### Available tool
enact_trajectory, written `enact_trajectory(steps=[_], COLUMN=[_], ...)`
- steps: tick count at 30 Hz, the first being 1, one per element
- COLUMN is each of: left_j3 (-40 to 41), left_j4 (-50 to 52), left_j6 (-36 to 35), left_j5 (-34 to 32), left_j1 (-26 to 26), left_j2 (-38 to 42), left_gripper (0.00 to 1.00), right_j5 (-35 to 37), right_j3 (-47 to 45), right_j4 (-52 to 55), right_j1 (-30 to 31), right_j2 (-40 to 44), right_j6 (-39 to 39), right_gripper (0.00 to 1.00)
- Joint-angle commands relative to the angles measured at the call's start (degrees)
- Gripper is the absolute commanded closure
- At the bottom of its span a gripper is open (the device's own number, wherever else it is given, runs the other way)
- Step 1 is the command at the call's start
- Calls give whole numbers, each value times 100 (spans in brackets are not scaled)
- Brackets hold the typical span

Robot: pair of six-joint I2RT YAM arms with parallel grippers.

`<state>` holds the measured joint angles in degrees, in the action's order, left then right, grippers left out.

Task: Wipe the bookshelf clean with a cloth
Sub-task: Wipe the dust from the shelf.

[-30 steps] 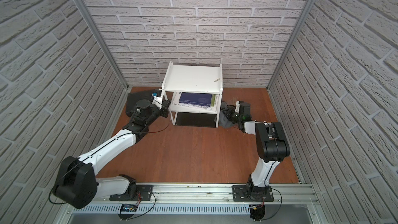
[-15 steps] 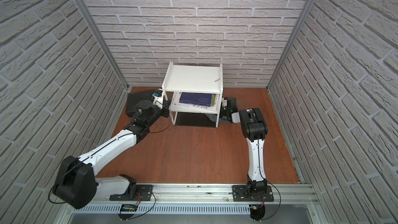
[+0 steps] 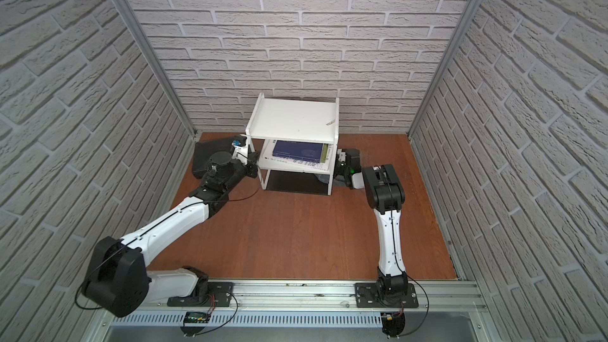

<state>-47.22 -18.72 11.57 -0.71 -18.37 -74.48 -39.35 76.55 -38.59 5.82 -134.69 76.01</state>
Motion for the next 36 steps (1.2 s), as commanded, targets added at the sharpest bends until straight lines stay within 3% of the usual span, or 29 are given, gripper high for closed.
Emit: enact_trajectory(steps=[1, 4, 8, 14, 16, 17, 19, 21, 25, 29, 33, 36], left_j3=[69, -17, -154, -225, -184, -170, -161, -180, -163, -173, -122, -174], left_j4=[625, 692, 845, 983, 933, 927, 919, 943, 876, 868, 798, 868], left_j6=[287, 284, 240, 121, 159, 161, 161, 172, 247, 454, 546, 511], left_j5=[-76, -79, -127, -304, -381, -436, -556, -571, -441, -604, -656, -656], left_j1=[-29, -26, -26, -33, -42, -36, -39, -43, -42, -55, -160, -246], left_j2=[-357, -389, -402, -492, -495, -508, -542, -573, -632, -742, -778, -779], left_gripper=[100, 100, 100, 100, 100, 100, 100, 100, 100, 100, 100, 100], right_j5=[710, 1421, 1423, -1179, -1708, -1773, -1068, -519, -283, 49, 247, 298], right_j3=[85, -156, -169, -949, -1375, -1452, -1272, -760, -30, 775, 722, 660], right_j4=[1193, 1564, 1268, -88, 149, 599, 2623, 3507, 2734, 2912, 2720, 2661], right_j1=[108, -55, -217, 17, -84, -204, -545, -862, -995, -549, -359, -587], right_j2=[345, 654, 692, 1001, 1365, 1534, 1863, 2028, 2096, 1398, 758, 1117], right_j6=[-838, -1310, -1347, -1090, -1442, -1975, -3167, -3678, -2986, -2847, -2681, -2579], right_gripper=[97, 97, 98, 97, 97, 97, 97, 97, 97, 97, 97, 97])
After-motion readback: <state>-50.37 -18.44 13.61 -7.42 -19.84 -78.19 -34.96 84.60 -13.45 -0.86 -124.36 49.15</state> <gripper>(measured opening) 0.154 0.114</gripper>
